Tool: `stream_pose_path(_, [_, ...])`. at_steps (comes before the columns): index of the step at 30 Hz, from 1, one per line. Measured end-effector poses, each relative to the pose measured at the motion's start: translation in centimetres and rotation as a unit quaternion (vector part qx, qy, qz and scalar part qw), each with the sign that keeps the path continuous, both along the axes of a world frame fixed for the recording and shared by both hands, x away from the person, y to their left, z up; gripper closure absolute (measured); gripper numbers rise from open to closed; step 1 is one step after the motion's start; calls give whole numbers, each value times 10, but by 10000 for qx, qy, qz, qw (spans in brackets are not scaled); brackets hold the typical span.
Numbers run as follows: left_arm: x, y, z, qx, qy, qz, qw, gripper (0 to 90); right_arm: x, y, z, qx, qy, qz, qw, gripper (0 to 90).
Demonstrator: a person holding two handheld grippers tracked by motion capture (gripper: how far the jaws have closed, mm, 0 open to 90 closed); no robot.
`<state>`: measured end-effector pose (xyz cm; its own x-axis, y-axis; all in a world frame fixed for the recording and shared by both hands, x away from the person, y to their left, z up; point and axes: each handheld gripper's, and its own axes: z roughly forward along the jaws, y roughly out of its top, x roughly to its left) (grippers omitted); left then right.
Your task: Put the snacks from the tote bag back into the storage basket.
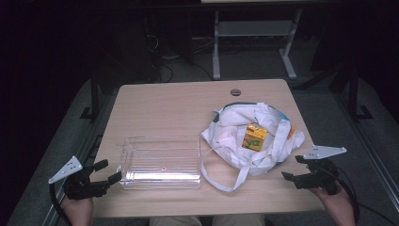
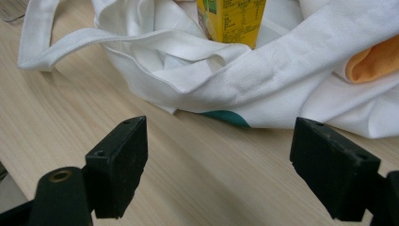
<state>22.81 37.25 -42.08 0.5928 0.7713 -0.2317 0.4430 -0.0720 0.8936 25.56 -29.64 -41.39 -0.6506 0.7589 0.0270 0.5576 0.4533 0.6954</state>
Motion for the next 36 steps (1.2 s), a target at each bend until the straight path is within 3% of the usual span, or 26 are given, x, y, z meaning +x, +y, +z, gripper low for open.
stream_pose_path(8, [0,1,0,-9,-6,9,10000,128,1,1,3,-2,-53,32,10000,190])
stream_pose_path(24, [-1,1,0,-32,-5,12,10000,128,0,7,12,-163,157,38,9997,159])
stream_pose_path(29, [-1,1,0,-19,0,19,10000,128,-1,1,18,-37,206,20,9998,143])
stream_pose_path(34, [-1,1,0,-22,-5,28,10000,128,-3,2,23,-94,242,43,9997,143])
stream_pose_path(36, [-1,1,0,-16,-5,29,10000,128,-2,3,25,-115,153,53,9998,143])
